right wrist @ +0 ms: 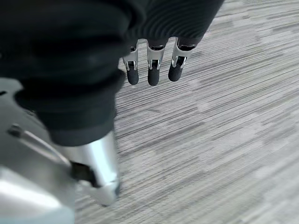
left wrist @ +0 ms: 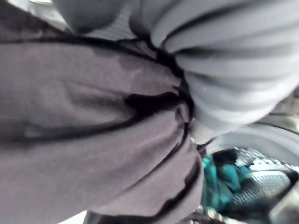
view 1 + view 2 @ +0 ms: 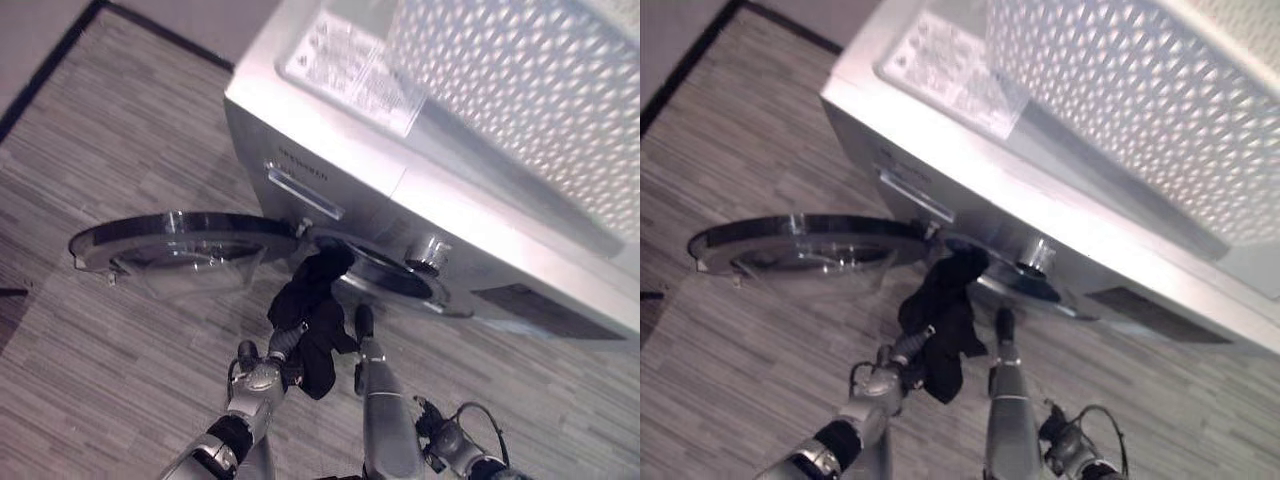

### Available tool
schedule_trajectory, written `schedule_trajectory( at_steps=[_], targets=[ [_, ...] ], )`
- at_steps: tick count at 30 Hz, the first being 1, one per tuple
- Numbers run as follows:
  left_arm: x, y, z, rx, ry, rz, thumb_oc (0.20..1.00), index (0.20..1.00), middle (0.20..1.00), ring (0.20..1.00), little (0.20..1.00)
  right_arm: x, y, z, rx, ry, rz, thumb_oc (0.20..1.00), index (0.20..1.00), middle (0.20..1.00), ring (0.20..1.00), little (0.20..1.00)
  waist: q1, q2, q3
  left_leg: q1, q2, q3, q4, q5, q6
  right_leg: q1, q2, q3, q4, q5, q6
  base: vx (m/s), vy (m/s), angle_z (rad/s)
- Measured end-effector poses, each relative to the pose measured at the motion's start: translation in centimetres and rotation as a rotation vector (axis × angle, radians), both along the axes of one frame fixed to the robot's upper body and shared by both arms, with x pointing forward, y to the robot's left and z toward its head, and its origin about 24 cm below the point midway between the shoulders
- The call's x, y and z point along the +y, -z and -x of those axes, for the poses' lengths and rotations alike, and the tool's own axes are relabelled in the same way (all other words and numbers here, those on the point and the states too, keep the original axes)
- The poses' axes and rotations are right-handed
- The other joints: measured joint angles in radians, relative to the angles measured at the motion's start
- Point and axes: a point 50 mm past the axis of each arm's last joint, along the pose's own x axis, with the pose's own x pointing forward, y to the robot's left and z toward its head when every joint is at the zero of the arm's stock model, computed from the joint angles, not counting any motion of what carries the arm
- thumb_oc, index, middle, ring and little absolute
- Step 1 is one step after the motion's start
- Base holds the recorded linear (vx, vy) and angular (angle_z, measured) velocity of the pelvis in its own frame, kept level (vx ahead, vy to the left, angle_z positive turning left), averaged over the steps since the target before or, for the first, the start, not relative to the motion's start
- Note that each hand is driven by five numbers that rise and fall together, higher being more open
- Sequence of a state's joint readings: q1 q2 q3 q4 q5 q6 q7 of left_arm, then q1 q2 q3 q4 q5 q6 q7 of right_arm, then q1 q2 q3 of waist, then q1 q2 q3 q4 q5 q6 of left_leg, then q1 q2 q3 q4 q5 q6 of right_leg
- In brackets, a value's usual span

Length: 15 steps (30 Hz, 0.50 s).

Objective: Grab the laundry basket,head to the washer,open it,put in the laundry and shut it.

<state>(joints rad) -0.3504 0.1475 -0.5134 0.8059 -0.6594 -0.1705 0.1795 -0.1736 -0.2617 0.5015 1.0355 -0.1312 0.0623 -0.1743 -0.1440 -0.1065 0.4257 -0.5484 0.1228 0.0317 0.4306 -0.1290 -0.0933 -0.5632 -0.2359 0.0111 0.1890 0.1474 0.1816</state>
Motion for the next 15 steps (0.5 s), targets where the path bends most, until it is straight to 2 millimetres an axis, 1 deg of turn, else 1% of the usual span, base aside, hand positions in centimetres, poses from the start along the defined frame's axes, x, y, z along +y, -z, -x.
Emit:
schedule_trajectory(
  at_steps=[1, 2, 3, 4, 5, 6, 7, 8, 9, 10, 12, 13, 14, 15],
  targets=[
    [0.1, -0.3, -0.3, -0.012, 0.002, -0.005, 0.2, 0.2, 0.2, 0.2, 0.2, 0.0, -0.1, 0.0, -0.009, -0.002, -0.004, 1.0, 1.0, 1.0, 1.0, 1.0, -0.004, 0.001, 0.001, -0.017, 0.004, 0.002, 0.018, -0.001, 0.001, -0.016, 0.012, 0.009, 0.013, -0.005, -0.003, -0.08, -0.008, -0.02],
    [0.1, -1.0, -1.0, -0.036, -0.001, -0.008, 0.2, 0.2, 0.2, 0.2, 0.2, 0.0, -0.5, -0.2, -0.035, -0.012, -0.012, 1.0, 1.0, 1.0, 1.0, 1.0, -0.005, 0.006, -0.002, -0.06, 0.011, -0.007, 0.055, -0.013, 0.005, -0.062, 0.019, 0.011, 0.061, -0.024, -0.006, -0.07, 0.003, 0.01],
    [0.2, -1.8, -1.9, -0.067, -0.004, -0.013, 0.2, 0.2, 0.2, 0.2, 0.2, 0.1, -0.8, -0.6, -0.057, -0.014, -0.018, 1.0, 1.0, 1.0, 1.0, 1.0, -0.01, 0.005, -0.003, -0.092, 0.01, -0.013, 0.073, -0.016, 0.004, -0.102, 0.019, 0.013, 0.091, -0.036, -0.007, -0.11, 0.01, 0.05],
    [0.1, -3.3, -3.3, -0.115, -0.008, -0.017, 0.2, 0.2, 0.2, 0.2, 0.2, 0.2, -1.4, -1.6, -0.088, -0.022, -0.019, 1.0, 1.0, 1.0, 1.0, 1.0, -0.025, 0.004, -0.003, -0.147, 0.012, -0.023, 0.112, -0.019, 0.009, -0.151, 0.027, 0.017, 0.122, -0.038, -0.009, -0.07, 0.012, -0.01],
    [-0.1, -4.1, -4.0, -0.14, -0.003, -0.025, 0.2, 0.2, 0.2, 0.2, 0.2, 0.3, -1.8, -2.2, -0.115, -0.03, -0.024, 1.0, 1.0, 1.0, 1.0, 1.0, -0.031, 0.004, -0.004, -0.176, 0.017, -0.023, 0.146, -0.034, 0.013, -0.18, 0.03, 0.02, 0.148, -0.042, -0.01, -0.04, 0.015, -0.12],
    [-0.1, -4.6, -4.6, -0.151, -0.005, -0.039, 0.2, 0.2, 0.2, 0.2, 0.2, 0.5, -2.3, -2.7, -0.146, -0.036, -0.032, 1.0, 1.0, 1.0, 1.0, 1.0, -0.035, 0.002, -0.005, -0.202, 0.022, -0.022, 0.177, -0.05, 0.008, -0.208, 0.035, 0.029, 0.18, -0.052, -0.008, -0.02, 0.014, -0.18],
    [-0.3, -5.2, -5.1, -0.168, -0.007, -0.044, 0.2, 0.2, 0.2, 0.2, 0.2, 0.6, -2.6, -3.0, -0.171, -0.032, -0.037, 1.0, 1.0, 1.0, 1.0, 1.0, -0.043, 0.001, -0.006, -0.217, 0.023, -0.02, 0.194, -0.06, 0.009, -0.222, 0.036, 0.038, 0.192, -0.055, -0.004, -0.03, 0.014, -0.14],
    [-0.5, -6.0, -5.7, -0.191, -0.005, -0.043, 0.2, 0.2, 0.2, 0.2, 0.2, 0.5, -2.9, -3.2, -0.187, -0.035, -0.036, 1.0, 1.0, 1.0, 1.0, 1.0, -0.054, -0.001, -0.007, -0.226, 0.023, -0.02, 0.208, -0.065, 0.003, -0.23, 0.036, 0.041, 0.199, -0.058, -0.001, -0.02, 0.001, -0.07],
    [-0.8, -6.5, -6.1, -0.202, -0.001, -0.043, 0.2, 0.2, 0.2, 0.2, 0.2, 0.5, -3.1, -3.3, -0.196, -0.038, -0.038, 1.0, 1.0, 1.0, 1.0, 1.0, -0.062, -0.001, -0.017, -0.244, 0.024, -0.02, 0.229, -0.074, 0.007, -0.246, 0.037, 0.043, 0.214, -0.063, 0.0, -0.02, -0.004, -0.05],
    [-0.8, -7.0, -6.7, -0.208, -0.014, -0.052, 0.2, 0.2, 0.2, 0.2, 0.2, 0.5, -3.5, -3.1, -0.221, -0.04, -0.053, 1.0, 1.0, 1.0, 1.0, 1.0, -0.069, -0.009, -0.062, -0.291, 0.025, -0.023, 0.265, -0.093, 0.002, -0.303, 0.037, 0.056, 0.265, -0.084, 0.003, -0.01, -0.003, -0.05],
    [-0.4, -7.9, -7.5, -0.227, -0.038, -0.062, 0.2, 0.2, 0.2, 0.2, 0.2, 0.6, -4.1, -3.4, -0.263, -0.025, -0.076, 1.0, 1.0, 1.0, 1.0, 1.0, -0.088, -0.025, -0.087, -0.317, 0.026, -0.026, 0.308, -0.11, 0.002, -0.334, 0.039, 0.06, 0.318, -0.108, 0.003, 0.0, 0.0, 0.0],
    [-0.4, -8.2, -7.8, -0.233, -0.047, -0.064, 0.2, 0.2, 0.2, 0.2, 0.2, 0.7, -4.5, -3.6, -0.282, -0.027, -0.086, 1.0, 1.0, 1.0, 1.0, 1.0, -0.09, -0.031, -0.097, -0.323, 0.027, -0.029, 0.328, -0.12, -0.001, -0.342, 0.041, 0.062, 0.339, -0.117, 0.001, -0.01, -0.015, -0.03],
    [-0.4, -8.4, -7.9, -0.239, -0.062, -0.059, 0.2, 0.2, 0.2, 0.2, 0.2, 0.8, -4.9, -3.6, -0.308, -0.023, -0.104, 1.0, 1.0, 1.0, 1.0, 1.0, -0.095, -0.035, -0.138, -0.349, 0.033, -0.03, 0.359, -0.141, 0.001, -0.372, 0.045, 0.065, 0.373, -0.139, 0.002, -0.01, -0.015, -0.06],
    [-0.6, -8.6, -7.9, -0.243, -0.064, -0.056, 0.2, 0.2, 0.2, 0.2, 0.2, 0.8, -5.0, -3.5, -0.317, -0.016, -0.11, 1.0, 1.0, 1.0, 1.0, 1.0, -0.095, -0.035, -0.157, -0.363, 0.035, -0.032, 0.371, -0.146, 0.003, -0.386, 0.047, 0.065, 0.389, -0.145, 0.003, 0.0, 0.0, 0.0]
  ],
)
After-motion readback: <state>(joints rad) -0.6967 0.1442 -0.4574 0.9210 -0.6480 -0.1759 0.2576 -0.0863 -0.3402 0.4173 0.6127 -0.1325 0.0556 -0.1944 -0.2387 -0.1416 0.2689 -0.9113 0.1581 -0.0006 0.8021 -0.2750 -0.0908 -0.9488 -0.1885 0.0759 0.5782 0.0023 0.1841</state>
